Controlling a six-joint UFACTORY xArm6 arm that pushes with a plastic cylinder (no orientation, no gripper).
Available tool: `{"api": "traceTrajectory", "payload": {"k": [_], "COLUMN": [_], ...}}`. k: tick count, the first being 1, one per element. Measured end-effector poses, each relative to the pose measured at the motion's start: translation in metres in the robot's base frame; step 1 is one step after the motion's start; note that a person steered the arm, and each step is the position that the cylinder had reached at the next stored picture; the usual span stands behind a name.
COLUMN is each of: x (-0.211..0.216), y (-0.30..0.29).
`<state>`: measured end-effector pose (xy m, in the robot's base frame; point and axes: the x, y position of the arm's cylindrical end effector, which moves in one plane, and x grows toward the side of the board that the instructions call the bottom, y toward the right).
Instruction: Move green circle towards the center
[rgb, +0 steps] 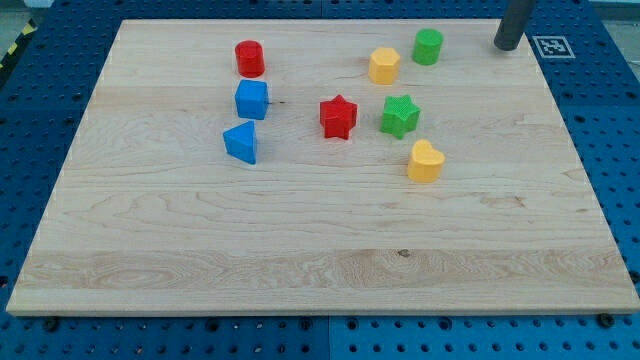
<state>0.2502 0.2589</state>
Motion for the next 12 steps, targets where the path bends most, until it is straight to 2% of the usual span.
{"api": "traceTrajectory", "payload": {"k": [1,3,8,10,12], "x": [0.003,0.007,0.024,0.011,-0.024], "y": [-0.005,-0.055,-0.073,-0.112,-0.182]}}
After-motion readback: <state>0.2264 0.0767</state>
